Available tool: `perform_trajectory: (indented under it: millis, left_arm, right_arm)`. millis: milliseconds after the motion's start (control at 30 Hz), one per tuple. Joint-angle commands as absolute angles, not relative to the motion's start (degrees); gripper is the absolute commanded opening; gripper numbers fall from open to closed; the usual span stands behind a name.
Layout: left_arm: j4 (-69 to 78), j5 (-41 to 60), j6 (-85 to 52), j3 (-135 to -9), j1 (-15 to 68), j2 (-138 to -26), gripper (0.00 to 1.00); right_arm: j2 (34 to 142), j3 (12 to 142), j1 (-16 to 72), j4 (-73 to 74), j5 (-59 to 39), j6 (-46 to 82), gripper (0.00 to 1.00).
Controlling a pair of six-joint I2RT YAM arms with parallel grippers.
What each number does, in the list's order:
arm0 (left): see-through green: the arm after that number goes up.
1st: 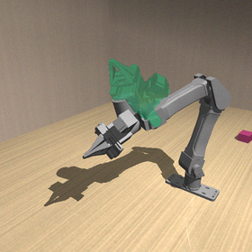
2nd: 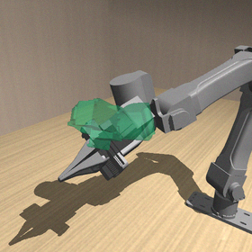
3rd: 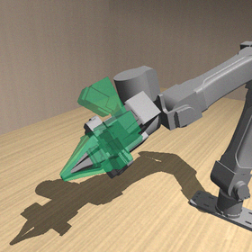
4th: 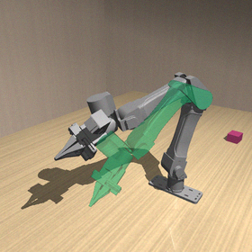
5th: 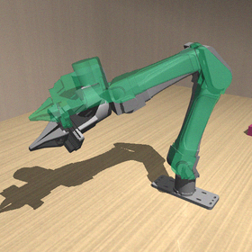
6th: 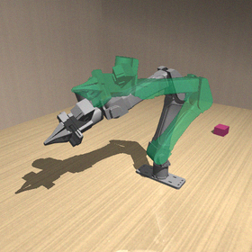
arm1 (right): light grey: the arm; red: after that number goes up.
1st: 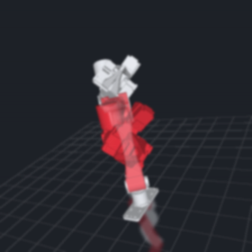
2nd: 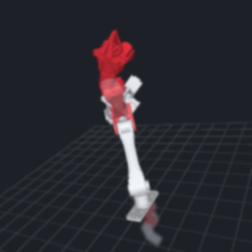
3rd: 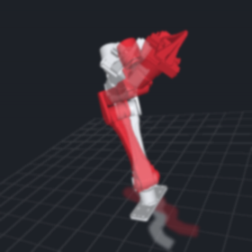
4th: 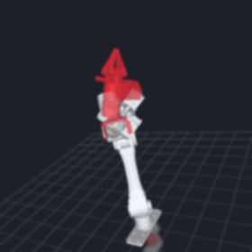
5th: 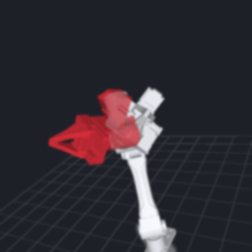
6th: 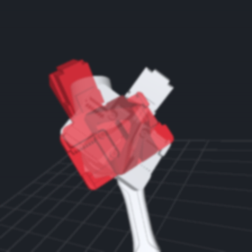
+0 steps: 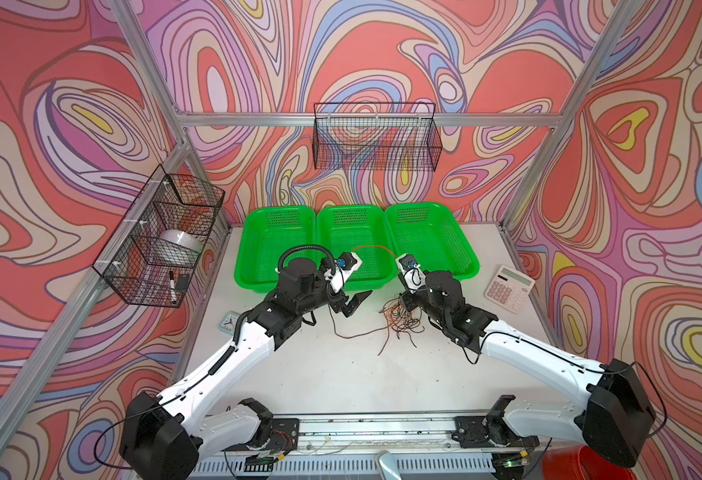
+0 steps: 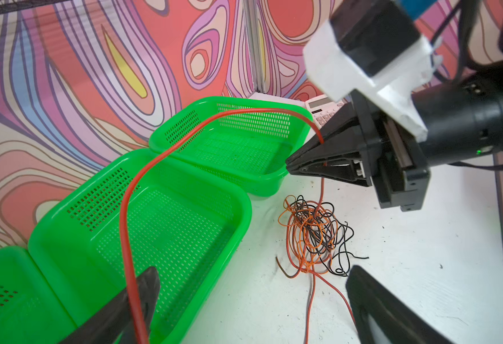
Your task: Untangle the cables
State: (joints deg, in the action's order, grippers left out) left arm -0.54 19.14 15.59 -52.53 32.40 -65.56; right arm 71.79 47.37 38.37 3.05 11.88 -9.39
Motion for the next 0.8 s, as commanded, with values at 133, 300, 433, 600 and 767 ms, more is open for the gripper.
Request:
perform_trajectory:
  millis: [133,300,433,600,767]
  left_arm:
    - [2.2,11.0,19.4,-50.5,31.1,-61.8,1.00]
    - [0.4,8.0,22.5,-52.1,31.0,-62.1,1.00]
    - [-1.9,15.2,25.1,-54.7,31.5,-64.1,0.96]
    - [-1.0,18.3,28.4,-59.3,35.3,-69.9,0.78]
    - [0.3,20.7,30.7,-63.2,37.1,-76.2,0.74]
  right_arm:
    - [68.3,46.8,35.3,3.0,8.7,-10.3,0.00]
    - [67.3,46.4,35.3,2.2,8.5,-12.0,0.00]
    - [66.5,46.1,35.3,1.4,2.4,-14.1,0.00]
    - [66.3,46.3,35.3,-0.1,-0.8,-15.6,0.00]
    - [64.9,45.5,35.3,0.3,-2.5,-15.2,0.00]
